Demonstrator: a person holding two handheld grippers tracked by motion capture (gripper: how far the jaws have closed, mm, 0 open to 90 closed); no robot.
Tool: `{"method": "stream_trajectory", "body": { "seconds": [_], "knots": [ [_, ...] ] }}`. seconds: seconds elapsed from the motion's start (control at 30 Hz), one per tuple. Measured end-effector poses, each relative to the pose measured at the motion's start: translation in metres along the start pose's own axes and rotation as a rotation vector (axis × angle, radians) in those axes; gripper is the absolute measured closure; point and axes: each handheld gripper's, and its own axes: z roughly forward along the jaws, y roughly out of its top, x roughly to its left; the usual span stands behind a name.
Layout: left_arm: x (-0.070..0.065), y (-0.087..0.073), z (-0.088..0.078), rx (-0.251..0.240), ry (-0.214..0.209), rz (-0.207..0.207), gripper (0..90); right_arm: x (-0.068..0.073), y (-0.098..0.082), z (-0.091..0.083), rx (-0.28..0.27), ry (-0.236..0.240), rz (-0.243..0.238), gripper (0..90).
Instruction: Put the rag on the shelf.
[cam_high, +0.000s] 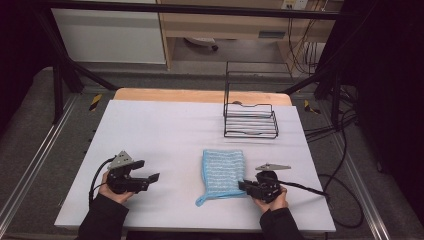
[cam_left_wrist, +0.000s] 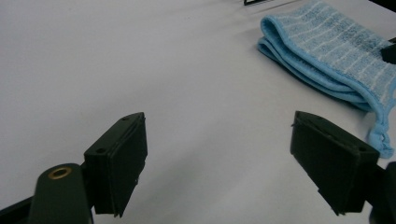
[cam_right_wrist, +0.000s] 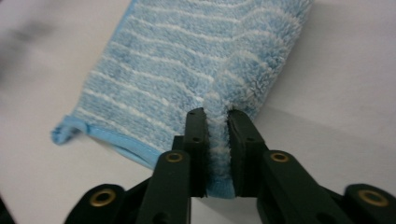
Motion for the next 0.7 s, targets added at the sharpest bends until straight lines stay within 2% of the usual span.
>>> {"method": "stream_trajectory", "body": {
  "seconds": [0.03,0.07,0.1,0.17,0.2,0.23,0.27,0.3,0.33,0.37,0.4,0.43,0.47,0.5,0.6,0.63,0.7],
  "knots": [
    [-0.002,0.001,0.0,-0.002,-0.001,-0.003,19.4,-0.001,0.0,-0.001,-0.005,0.005,-0.015,66.9],
    [-0.004,0.002,0.0,-0.001,-0.002,-0.006,19.4,-0.001,0.0,-0.001,-0.005,0.005,-0.015,66.9],
    [-0.007,0.003,0.0,-0.005,-0.006,-0.01,20.0,-0.003,0.001,-0.004,-0.032,0.004,-0.06,54.9],
    [-0.015,0.008,0.003,-0.007,-0.014,-0.017,20.7,-0.006,0.005,-0.011,-0.08,0.0,-0.099,46.4],
    [-0.024,0.015,0.009,-0.009,-0.023,-0.024,21.2,-0.008,0.007,-0.014,-0.106,-0.001,-0.121,41.5],
    [-0.03,0.019,0.013,-0.009,-0.026,-0.031,22.0,-0.01,0.009,-0.016,-0.126,-0.001,-0.154,38.4],
    [-0.03,0.019,0.013,-0.009,-0.026,-0.031,22.2,-0.012,0.012,-0.016,-0.131,0.0,-0.172,36.3],
    [-0.035,0.023,0.019,-0.005,-0.033,-0.026,22.2,-0.012,0.012,-0.016,-0.131,0.0,-0.172,36.3],
    [-0.042,0.028,0.025,0.004,-0.036,-0.026,23.1,-0.016,0.015,-0.014,-0.13,-0.001,-0.211,31.9],
    [-0.054,0.036,0.041,0.018,-0.046,-0.022,23.4,-0.017,0.016,-0.012,-0.128,-0.007,-0.224,31.3],
    [-0.059,0.04,0.049,0.023,-0.052,-0.037,24.1,-0.018,0.017,-0.01,-0.119,-0.013,-0.234,30.7],
    [-0.064,0.043,0.058,0.032,-0.059,-0.049,24.5,-0.019,0.017,-0.007,-0.115,-0.012,-0.23,30.6],
    [-0.064,0.043,0.058,0.032,-0.059,-0.049,24.8,-0.021,0.017,-0.005,-0.108,-0.011,-0.225,30.6],
    [-0.072,0.047,0.073,0.059,-0.067,-0.072,25.1,-0.022,0.016,-0.004,-0.101,-0.011,-0.215,31.8],
    [-0.082,0.049,0.084,0.086,-0.05,-0.065,25.7,-0.023,0.014,-0.003,-0.088,-0.01,-0.22,34.2],
    [-0.087,0.05,0.088,0.099,-0.039,-0.056,26.9,-0.024,0.012,-0.003,-0.083,-0.007,-0.211,38.1],
    [-0.095,0.049,0.095,0.089,-0.06,-0.091,28.6,-0.024,0.011,-0.003,-0.085,-0.003,-0.213,40.6]
  ]
}}
